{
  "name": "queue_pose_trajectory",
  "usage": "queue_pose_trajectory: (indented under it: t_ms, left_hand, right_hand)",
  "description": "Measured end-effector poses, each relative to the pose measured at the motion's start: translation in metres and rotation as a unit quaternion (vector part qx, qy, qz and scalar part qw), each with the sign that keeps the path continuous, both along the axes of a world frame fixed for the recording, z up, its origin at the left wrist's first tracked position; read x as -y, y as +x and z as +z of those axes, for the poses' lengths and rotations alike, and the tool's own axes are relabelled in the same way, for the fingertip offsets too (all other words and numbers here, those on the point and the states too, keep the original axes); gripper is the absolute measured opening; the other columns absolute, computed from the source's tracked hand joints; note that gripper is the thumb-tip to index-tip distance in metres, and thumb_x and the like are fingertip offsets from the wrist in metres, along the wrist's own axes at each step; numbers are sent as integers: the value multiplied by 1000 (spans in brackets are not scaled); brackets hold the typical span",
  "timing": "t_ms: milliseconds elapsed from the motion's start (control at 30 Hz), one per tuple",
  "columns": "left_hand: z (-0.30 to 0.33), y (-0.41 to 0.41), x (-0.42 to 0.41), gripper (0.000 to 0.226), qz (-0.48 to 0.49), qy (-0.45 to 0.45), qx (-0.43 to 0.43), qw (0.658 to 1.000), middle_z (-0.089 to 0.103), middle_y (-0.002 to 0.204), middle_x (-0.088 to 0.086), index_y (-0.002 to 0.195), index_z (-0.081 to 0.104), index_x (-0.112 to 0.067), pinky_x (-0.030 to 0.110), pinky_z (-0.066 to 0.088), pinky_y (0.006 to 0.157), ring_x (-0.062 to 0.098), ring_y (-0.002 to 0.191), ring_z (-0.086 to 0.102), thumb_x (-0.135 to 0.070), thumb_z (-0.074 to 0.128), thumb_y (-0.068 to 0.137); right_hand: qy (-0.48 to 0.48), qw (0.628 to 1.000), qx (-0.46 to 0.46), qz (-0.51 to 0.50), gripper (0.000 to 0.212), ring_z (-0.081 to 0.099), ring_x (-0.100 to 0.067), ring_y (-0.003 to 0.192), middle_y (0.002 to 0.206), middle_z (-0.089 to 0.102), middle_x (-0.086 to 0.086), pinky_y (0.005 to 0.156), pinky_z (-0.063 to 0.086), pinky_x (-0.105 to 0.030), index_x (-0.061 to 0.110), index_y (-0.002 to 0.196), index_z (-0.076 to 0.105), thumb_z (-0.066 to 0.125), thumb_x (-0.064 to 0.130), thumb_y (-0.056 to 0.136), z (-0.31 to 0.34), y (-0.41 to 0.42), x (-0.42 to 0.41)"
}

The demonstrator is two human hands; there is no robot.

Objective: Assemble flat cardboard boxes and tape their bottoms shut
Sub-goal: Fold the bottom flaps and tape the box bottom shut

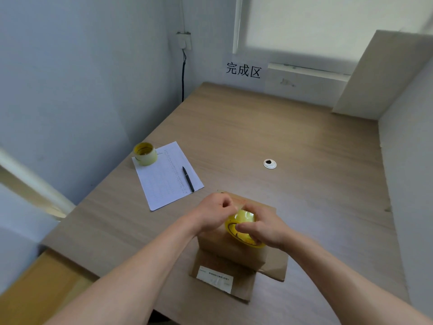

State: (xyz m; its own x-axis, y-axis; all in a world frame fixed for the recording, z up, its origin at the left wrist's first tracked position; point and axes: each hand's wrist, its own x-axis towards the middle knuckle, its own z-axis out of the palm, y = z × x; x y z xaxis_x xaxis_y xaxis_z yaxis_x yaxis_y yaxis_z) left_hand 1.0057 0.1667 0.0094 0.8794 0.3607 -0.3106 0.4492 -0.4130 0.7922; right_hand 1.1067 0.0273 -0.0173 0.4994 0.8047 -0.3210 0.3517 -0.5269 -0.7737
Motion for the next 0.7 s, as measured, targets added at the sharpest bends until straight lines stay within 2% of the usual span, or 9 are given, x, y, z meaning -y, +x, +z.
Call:
queue_pose_trajectory:
  t_ms: [67,167,233,300,400,500,533,600,700]
  left_hand:
    - [-2,0,-3,14,-4,29,2,1000,54,75,3,82,59,-7,29,40,67,16,72,48,-16,57,92]
    - [-10,2,-11,15,17,95,14,995,50,73,-2,80,51,-13,30,31,62,18,74,46,-16,53,94]
    - [-19,2,-21,15,27,111,25,993,55,79,0,81,50,-12,32,33,65,21,78,49,-16,51,95]
    - [-29,2,-31,15,11,118,33,992,60,90,6,80,50,-12,35,38,73,24,86,53,-15,51,95]
    - [-41,4,-39,18,-13,100,36,994,54,78,2,78,46,-16,34,32,65,24,79,49,-17,50,96]
    - [-52,2,-47,19,-35,153,58,986,45,75,-6,78,42,-20,32,26,63,20,78,44,-19,49,96]
    - [-54,0,-49,20,-41,182,83,979,43,79,-7,78,40,-21,30,25,64,17,79,40,-19,51,95]
    - [-57,-4,-54,21,-54,207,133,968,42,86,-5,78,39,-21,29,27,68,15,84,35,-15,53,92]
    - [-61,0,-57,25,-55,124,115,984,53,87,5,75,39,-20,38,38,74,25,87,48,-12,52,94]
  right_hand:
    - [-1,1000,18,6,55,62,-20,93,101,67,-1,83,53,-43,24,107,62,67,47,57,-1,0,1]
    - [24,998,54,-1,42,62,-19,83,88,66,1,76,52,-45,23,95,61,73,34,56,-9,-5,5]
    - [64,983,173,-3,32,60,-21,81,85,65,1,70,52,-42,19,89,64,72,27,58,-18,-9,11]
    - [80,936,344,-3,36,57,-25,82,87,63,0,69,50,-36,14,83,64,72,34,54,-25,-14,16]
    - [60,894,445,-12,42,51,-27,85,94,60,0,68,47,-36,15,81,61,71,45,53,-27,-21,16]
    - [44,900,434,21,42,53,-27,93,106,61,-2,73,46,-39,16,84,60,70,44,56,-24,-19,9]
    - [43,917,394,30,38,56,-25,91,103,63,0,73,47,-37,17,86,59,69,43,60,-22,-17,8]
    - [28,956,291,13,30,57,-18,77,83,61,9,65,45,-34,24,86,54,64,44,67,-19,-16,5]
    - [-8,976,210,-48,37,56,-17,70,74,61,7,66,46,-38,23,88,56,59,50,63,-20,-13,3]
